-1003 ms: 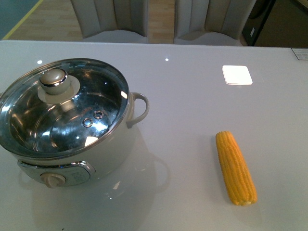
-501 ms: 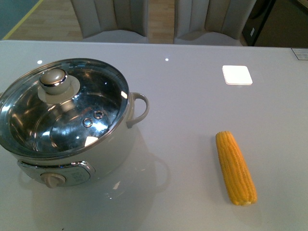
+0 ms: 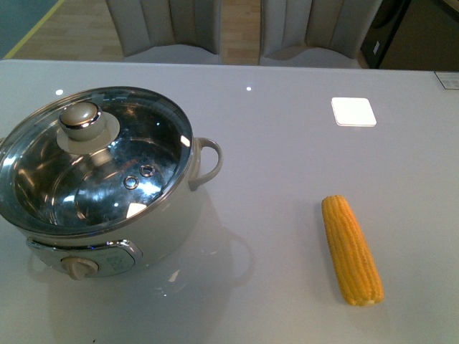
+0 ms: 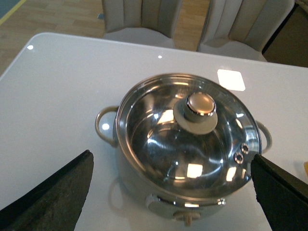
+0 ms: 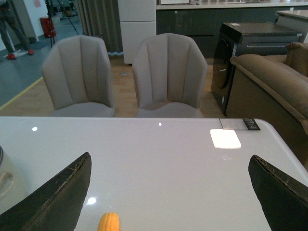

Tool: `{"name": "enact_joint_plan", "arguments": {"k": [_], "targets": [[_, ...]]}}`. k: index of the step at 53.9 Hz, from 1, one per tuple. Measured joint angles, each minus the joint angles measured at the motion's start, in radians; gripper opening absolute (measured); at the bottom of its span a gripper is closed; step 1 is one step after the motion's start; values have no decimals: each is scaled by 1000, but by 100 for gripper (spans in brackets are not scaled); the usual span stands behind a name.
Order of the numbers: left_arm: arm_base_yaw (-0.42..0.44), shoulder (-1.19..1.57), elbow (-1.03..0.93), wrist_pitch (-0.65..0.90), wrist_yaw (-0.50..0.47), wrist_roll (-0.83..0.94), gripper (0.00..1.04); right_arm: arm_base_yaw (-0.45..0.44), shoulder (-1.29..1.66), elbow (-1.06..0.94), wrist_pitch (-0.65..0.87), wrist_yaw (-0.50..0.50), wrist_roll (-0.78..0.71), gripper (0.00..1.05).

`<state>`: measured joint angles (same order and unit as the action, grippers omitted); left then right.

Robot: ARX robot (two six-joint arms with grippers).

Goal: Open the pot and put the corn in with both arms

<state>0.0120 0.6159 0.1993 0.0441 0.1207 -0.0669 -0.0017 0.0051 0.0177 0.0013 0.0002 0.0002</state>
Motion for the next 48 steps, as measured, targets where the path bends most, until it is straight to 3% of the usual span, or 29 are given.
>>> {"name": "enact_joint_plan", "arguments": {"k": [13, 20, 35, 48], "targets": [[-66, 615, 212, 495, -38, 80, 98, 0, 0, 0, 0, 0, 0, 96], [-109, 864, 316, 658, -81, 74, 98, 0, 0, 0, 0, 0, 0, 96], [-229, 1278, 489, 826, -176, 53, 98, 0, 0, 0, 0, 0, 0, 96], [-261, 1425, 552, 858, -225, 49, 98, 0, 0, 0, 0, 0, 0, 96]]}}
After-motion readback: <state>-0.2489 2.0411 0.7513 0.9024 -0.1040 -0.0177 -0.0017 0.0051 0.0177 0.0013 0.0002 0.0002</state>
